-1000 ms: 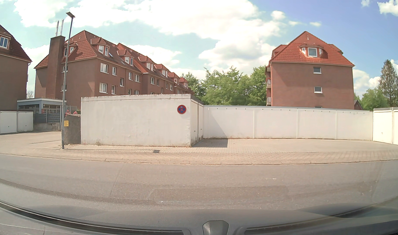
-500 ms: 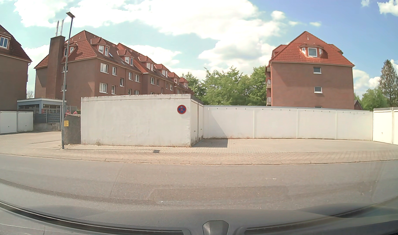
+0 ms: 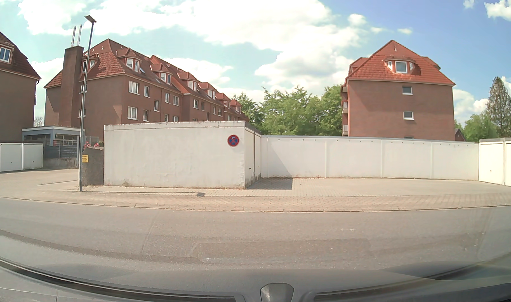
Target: Follow the waypoints while adhering to traffic rules and regulations
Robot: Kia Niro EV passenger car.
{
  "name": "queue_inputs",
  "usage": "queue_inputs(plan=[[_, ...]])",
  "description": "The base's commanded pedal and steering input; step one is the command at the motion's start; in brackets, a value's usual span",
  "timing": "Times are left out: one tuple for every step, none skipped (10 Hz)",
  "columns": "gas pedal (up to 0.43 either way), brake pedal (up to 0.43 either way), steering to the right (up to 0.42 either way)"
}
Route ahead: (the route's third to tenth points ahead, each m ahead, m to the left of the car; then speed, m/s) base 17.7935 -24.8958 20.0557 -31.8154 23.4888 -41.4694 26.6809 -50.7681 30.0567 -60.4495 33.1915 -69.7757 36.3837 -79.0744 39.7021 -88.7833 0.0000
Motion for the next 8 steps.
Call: queue_inputs(plan=[[0.0,0.561,0.034],[0.0,0.561,0.034],[0.0,0.561,0.034],[0.0,0.561,0.034],[0.0,0.561,0.034],[0.0,0.561,0.034],[0.0,0.561,0.034],[0.0,0.561,0.034]])
